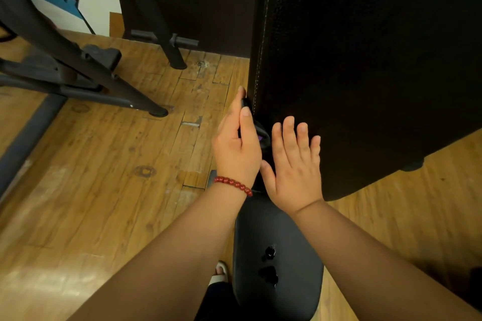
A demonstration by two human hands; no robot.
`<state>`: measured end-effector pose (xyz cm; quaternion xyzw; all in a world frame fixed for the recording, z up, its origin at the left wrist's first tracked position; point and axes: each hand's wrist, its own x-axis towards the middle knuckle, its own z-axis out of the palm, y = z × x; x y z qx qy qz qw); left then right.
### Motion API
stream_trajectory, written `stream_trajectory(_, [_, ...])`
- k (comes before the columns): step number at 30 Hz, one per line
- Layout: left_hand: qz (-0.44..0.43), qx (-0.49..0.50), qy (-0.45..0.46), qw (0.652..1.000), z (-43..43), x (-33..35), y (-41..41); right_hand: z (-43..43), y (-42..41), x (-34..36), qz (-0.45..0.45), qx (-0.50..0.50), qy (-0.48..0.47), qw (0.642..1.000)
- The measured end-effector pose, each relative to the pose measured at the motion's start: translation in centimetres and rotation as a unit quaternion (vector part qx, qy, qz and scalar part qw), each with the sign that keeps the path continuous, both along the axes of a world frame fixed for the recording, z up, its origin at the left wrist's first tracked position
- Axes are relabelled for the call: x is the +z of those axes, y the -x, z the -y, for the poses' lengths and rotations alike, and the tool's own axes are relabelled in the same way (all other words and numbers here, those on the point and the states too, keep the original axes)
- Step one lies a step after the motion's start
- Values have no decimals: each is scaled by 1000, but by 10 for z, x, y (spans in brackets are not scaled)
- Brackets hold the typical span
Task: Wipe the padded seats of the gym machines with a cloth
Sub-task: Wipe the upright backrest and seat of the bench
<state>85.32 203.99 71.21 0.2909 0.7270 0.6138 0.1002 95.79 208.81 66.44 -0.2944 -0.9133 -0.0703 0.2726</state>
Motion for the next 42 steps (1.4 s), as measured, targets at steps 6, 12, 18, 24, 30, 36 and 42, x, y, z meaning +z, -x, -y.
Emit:
stream_trajectory(6, [20, 4, 55, 998, -1, -25, 3, -6, 1, -5, -6, 9, -32, 999])
stream_trajectory(12, [26, 11, 1, 1000, 2, -13, -3, -13, -4, -9, -7, 24, -66, 998])
stream_trajectory(18, [-24, -13, 49, 998, 3, -34, -3, -14, -4, -11, -8, 26, -85, 996])
stream_trajectory(24, [61, -9, 59, 996, 8, -42, -9, -14, -2, -14, 1, 17, -95, 995])
stream_trajectory(30, [8, -1, 12, 1000, 3, -29, -12, -13, -2, -15, -7, 22, -81, 996])
stream_trajectory(36, [27, -40, 84, 995, 15, -72, -6, -7, -2, -14, -13, 22, -51, 998])
stream_trajectory(42, [30, -6, 32, 999, 8, -51, -6, -1, -3, -18, -22, 30, -28, 999])
